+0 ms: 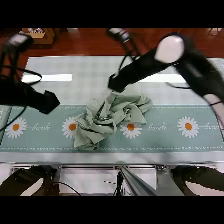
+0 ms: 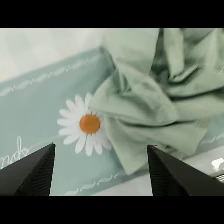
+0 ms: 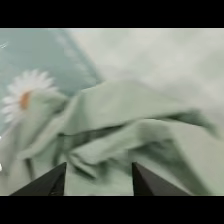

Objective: Fold the shirts.

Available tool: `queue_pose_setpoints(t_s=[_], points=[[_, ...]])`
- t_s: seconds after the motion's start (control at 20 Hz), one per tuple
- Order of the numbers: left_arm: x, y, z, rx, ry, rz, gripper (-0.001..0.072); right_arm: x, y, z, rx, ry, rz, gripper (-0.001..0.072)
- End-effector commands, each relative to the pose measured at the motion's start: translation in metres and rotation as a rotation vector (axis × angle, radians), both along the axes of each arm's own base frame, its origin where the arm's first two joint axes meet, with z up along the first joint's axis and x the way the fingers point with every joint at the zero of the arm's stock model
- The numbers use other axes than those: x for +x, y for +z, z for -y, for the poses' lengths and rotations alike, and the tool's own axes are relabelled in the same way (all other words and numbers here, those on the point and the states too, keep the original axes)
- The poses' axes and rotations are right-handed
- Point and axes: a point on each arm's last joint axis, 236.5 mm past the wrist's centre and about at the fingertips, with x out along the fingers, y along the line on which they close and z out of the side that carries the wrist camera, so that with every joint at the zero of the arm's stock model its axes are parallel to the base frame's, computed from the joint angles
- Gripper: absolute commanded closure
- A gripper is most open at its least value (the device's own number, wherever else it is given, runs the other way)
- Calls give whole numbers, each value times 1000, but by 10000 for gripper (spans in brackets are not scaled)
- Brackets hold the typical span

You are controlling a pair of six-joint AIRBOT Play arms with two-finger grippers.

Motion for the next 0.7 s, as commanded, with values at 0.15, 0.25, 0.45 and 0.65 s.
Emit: queue_pose_setpoints(t_s=[0.15, 0.25, 0.45, 0.65], points=[[-45, -101, -20, 29, 7, -247, -3, 45, 36, 227, -260, -439, 103, 224], [-60, -123, -20, -46, 19, -306, 8, 48, 31, 271, -249, -548, 62, 224], [-83, -148, 8, -399, 41, -428, 7, 46, 9, 324, -205, -692, -10, 224], [-89, -182, 2, -537, 178, -486, 6, 41, -23, 343, -181, -746, -76, 224]])
